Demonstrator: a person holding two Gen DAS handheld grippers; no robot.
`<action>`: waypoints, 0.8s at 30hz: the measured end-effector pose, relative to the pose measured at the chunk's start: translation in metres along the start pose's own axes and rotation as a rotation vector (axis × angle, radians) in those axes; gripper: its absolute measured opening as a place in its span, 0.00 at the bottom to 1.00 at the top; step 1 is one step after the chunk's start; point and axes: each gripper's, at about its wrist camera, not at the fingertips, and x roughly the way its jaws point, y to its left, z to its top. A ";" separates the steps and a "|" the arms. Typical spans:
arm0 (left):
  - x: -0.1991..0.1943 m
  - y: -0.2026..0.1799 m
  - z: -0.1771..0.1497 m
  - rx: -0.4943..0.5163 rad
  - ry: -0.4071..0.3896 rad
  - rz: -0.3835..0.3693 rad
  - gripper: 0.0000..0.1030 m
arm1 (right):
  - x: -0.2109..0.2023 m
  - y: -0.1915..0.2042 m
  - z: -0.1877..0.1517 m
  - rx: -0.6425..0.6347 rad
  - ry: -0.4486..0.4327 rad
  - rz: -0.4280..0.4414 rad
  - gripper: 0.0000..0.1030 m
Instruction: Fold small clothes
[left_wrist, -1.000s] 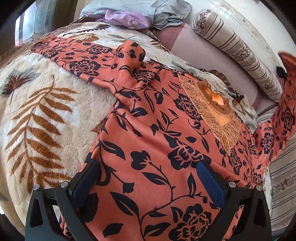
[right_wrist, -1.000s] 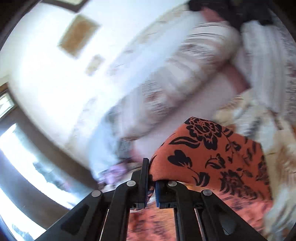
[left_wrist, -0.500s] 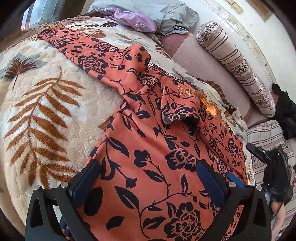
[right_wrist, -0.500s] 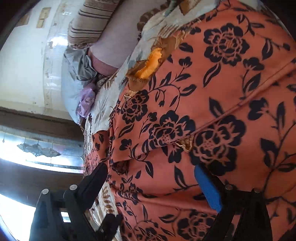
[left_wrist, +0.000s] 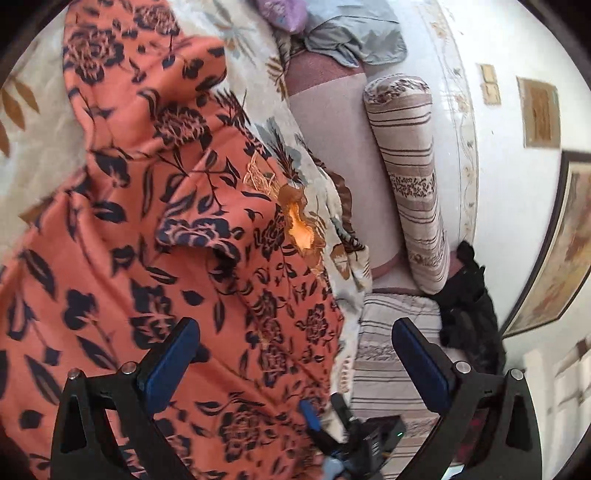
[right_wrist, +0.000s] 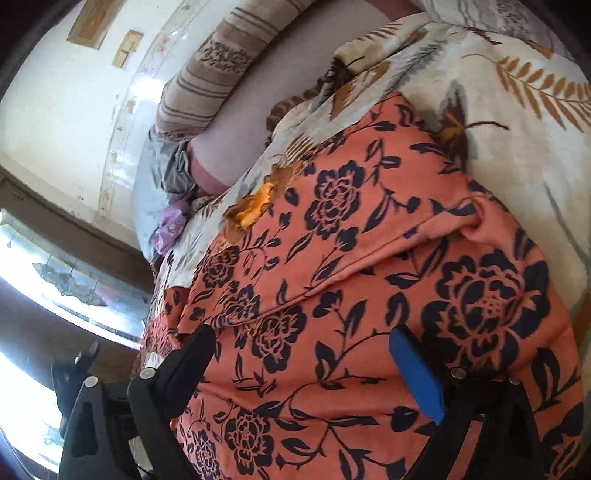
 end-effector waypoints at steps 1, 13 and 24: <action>0.009 0.002 0.006 -0.049 -0.002 -0.008 1.00 | 0.002 0.001 -0.001 -0.002 0.008 0.003 0.94; 0.033 -0.064 0.035 0.348 -0.242 0.379 0.03 | -0.009 -0.005 0.002 0.058 -0.034 0.020 0.94; 0.048 -0.016 0.030 0.455 -0.058 0.539 0.30 | -0.034 -0.020 0.011 0.149 -0.075 0.049 0.93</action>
